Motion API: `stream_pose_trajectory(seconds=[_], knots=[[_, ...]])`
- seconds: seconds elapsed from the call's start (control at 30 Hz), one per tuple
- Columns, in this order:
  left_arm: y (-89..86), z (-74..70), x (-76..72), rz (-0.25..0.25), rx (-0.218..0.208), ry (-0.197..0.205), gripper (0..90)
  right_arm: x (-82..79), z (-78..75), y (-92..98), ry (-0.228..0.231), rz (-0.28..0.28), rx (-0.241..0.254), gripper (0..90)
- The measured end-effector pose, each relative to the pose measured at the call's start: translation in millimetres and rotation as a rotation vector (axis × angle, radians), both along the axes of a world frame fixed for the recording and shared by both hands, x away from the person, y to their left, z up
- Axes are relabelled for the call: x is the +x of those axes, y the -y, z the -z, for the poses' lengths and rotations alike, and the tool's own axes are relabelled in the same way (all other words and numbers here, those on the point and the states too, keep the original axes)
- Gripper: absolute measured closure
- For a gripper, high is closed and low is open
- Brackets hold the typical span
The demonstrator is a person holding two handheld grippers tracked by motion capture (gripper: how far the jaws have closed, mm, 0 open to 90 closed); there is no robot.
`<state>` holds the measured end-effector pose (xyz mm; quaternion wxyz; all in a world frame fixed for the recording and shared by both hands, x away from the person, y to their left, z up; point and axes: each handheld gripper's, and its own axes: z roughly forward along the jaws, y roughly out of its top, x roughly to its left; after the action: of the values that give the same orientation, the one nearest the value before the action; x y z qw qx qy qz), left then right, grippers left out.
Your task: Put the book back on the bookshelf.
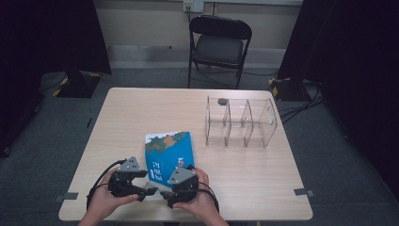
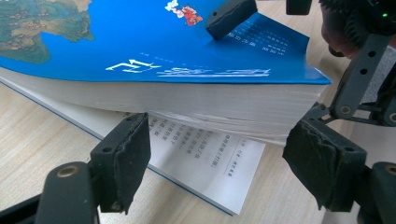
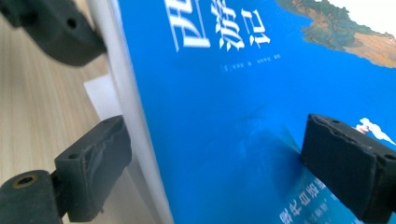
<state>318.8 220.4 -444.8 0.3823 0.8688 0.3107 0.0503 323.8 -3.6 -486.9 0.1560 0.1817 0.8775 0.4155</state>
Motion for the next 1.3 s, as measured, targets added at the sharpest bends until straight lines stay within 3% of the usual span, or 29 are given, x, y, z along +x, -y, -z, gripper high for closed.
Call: stream_pose_trajectory(seconds=[0.17, 0.23, 0.3, 0.43, 0.5, 0.53, 0.57, 0.63, 0.7, 0.83, 1.07, 1.3], knots=[[-0.2, -0.4, 0.3, 0.005, 0.008, 0.002, 23.2, -0.2, 1.4, -7.0, 0.048, -0.001, -0.032, 10.0], [0.1, 0.1, -0.1, 0.0, 0.002, -0.001, 23.1, 0.5, -0.1, -6.9, 0.07, 0.012, -0.047, 19.1], [-0.3, 0.1, 0.3, 0.0, -0.005, 0.0, 23.1, 1.6, -0.7, -5.6, 0.056, 0.019, -0.029, 19.3], [-1.1, 0.7, 0.9, 0.001, -0.002, -0.005, 23.1, 1.1, -1.3, -4.8, 0.074, -0.002, -0.033, 25.5], [-1.8, 2.0, 1.7, 0.0, -0.012, -0.014, 23.3, -2.1, -3.6, -6.7, 0.1, -0.022, -0.059, 34.6], [-1.6, 2.6, 1.5, -0.005, 0.004, -0.007, 23.3, -2.1, -3.6, -6.7, 0.1, -0.022, -0.059, 34.6], [-1.3, 4.0, 1.2, -0.001, 0.025, 0.003, 25.7, -2.7, -4.7, -5.1, 0.091, -0.012, -0.039, 41.3], [-2.5, 6.2, 1.2, 0.003, 0.024, 0.007, 25.7, -1.7, -5.5, -4.1, 0.077, -0.009, -0.031, 43.0], [-3.7, 7.2, 1.4, 0.012, 0.02, 0.015, 25.6, -1.5, -8.2, -2.7, 0.065, -0.011, -0.017, 51.5], [-4.8, 10.9, 0.0, 0.032, 0.033, 0.042, 24.1, -2.5, -10.9, -3.6, 0.081, -0.017, -0.03, 58.6], [-12.3, 20.0, -1.4, 0.028, 0.039, 0.012, 16.0, -1.6, -15.7, -2.0, 0.073, -0.014, -0.029, 65.0], [-19.8, 25.1, -3.9, 0.026, 0.04, -0.004, 15.0, -0.1, -20.2, -2.0, 0.061, -0.017, -0.041, 67.1]])
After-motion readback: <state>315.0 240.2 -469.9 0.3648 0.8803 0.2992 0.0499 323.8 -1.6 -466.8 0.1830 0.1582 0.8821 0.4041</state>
